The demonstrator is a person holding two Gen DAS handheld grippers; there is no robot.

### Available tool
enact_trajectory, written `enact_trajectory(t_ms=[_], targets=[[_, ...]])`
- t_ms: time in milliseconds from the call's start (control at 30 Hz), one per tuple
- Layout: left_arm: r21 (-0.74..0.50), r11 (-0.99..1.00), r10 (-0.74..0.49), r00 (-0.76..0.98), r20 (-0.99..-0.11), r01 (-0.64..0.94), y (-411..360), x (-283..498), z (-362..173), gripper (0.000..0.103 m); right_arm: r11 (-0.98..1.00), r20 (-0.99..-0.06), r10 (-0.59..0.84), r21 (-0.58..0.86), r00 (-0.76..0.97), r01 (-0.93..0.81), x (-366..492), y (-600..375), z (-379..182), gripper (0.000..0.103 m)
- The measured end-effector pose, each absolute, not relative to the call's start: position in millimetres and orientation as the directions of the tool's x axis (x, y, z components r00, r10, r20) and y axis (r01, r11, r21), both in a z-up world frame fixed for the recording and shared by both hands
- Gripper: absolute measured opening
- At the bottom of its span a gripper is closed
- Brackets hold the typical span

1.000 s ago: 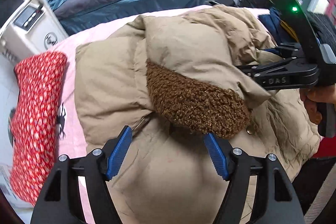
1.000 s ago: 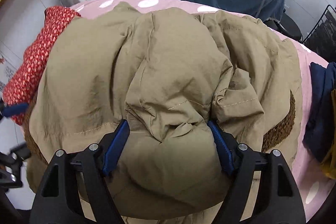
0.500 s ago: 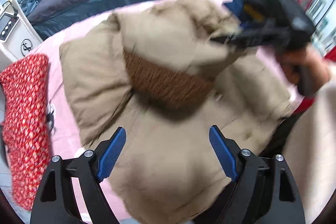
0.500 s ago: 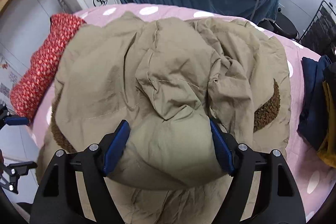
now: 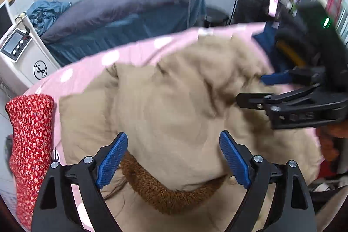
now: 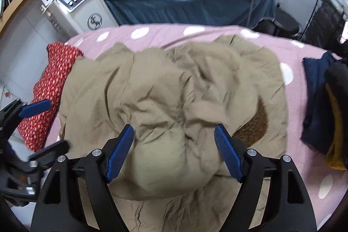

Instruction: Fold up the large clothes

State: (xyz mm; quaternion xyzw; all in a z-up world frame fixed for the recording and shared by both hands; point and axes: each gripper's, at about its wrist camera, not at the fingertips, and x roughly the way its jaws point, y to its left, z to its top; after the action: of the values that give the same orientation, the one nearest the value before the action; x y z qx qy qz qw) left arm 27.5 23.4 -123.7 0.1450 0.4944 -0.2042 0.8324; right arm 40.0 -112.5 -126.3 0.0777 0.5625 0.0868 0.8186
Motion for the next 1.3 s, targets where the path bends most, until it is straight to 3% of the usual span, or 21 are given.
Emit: enact_trajectory(t_ms=[200,467,867,1300], targets=[[0.006,0.908,-0.154,0.347,-0.925,0.419,34,37,-173,0.089,0.984,-0.944,0.173,0.156,0.281,-0.081,44,-103,-162,0.086],[0.081,0.927,-0.067,0.374,-0.925,0.365,22,65,-199,0.093,0.991,-0.960,0.123,0.105,0.253,-0.083,79,-97,-192,0.090],[0.074,0.950,-0.032,0.328,-0.944,0.303,28,146,-225,0.098,0.987,-0.964,0.148,0.129,0.223,-0.097,165,-100,-230,0.098],[0.105,0.950,-0.003,0.348,-0.937,0.293,21,156,-238,0.098,0.984,-0.969,0.174,0.166,0.175,-0.060,197,-112,-254,0.099]])
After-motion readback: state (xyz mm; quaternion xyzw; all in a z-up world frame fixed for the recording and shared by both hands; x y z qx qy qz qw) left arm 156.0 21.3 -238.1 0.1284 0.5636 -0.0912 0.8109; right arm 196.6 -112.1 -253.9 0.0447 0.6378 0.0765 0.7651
